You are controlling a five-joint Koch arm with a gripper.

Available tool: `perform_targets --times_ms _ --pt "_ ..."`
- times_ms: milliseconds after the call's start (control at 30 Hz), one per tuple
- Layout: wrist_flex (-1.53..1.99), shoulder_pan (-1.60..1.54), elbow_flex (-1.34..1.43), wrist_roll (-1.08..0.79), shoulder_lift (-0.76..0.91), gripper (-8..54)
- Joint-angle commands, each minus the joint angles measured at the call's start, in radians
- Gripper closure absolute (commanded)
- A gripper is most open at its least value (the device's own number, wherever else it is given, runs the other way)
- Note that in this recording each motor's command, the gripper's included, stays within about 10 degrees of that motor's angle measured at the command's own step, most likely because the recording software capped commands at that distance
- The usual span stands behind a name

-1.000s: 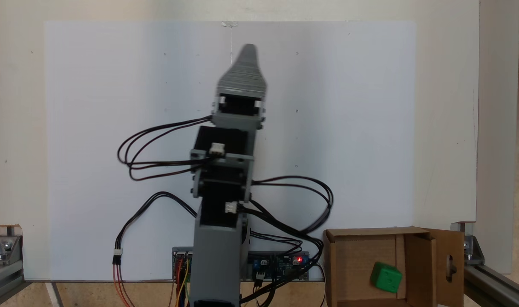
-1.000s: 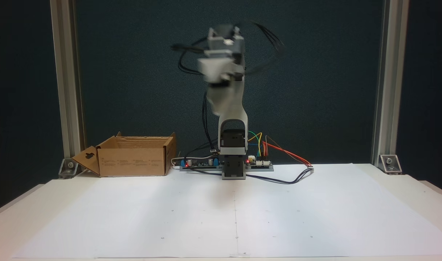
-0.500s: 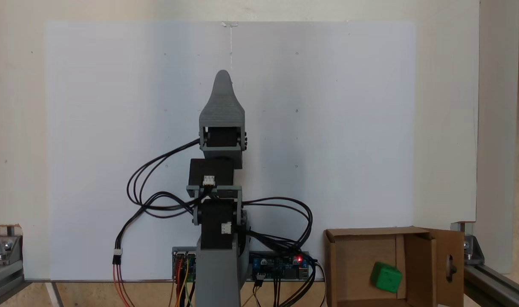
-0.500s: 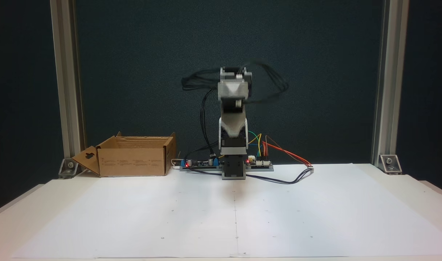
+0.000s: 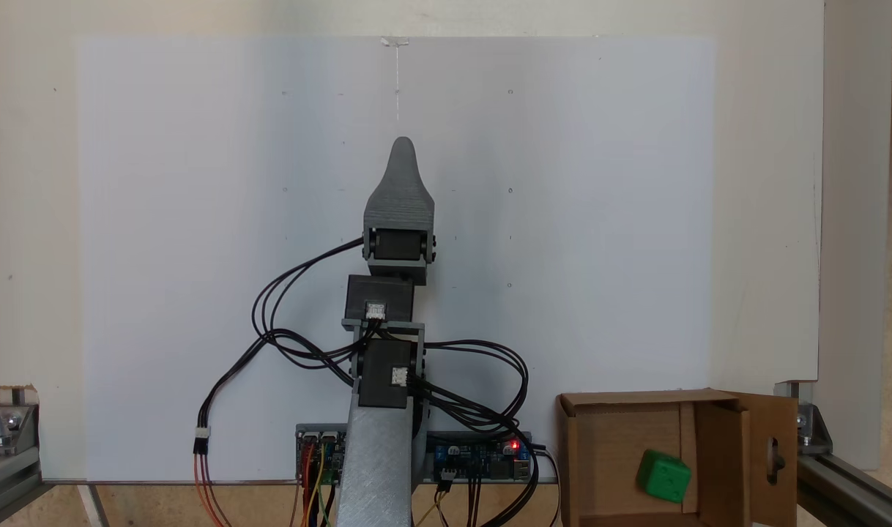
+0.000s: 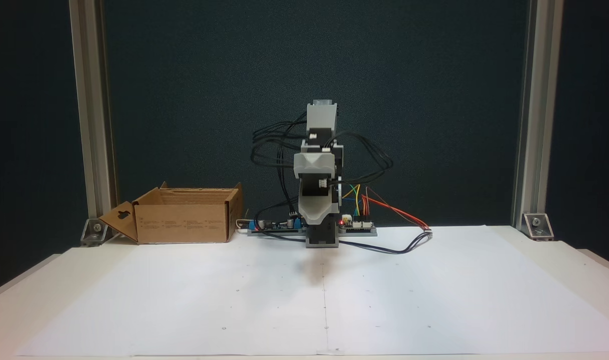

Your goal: Grasp a green dice and put it in the bin.

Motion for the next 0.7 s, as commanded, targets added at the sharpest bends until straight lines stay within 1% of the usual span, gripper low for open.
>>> perform_targets --times_ms 0,367,667 --pt "-0.167 0.005 0.011 0.029 0.110 1.6" --pt "-0.607 -0.005 0.302 0.031 0.109 1.6" --pt "-0.953 -0.002 0.474 0.031 0.109 1.2"
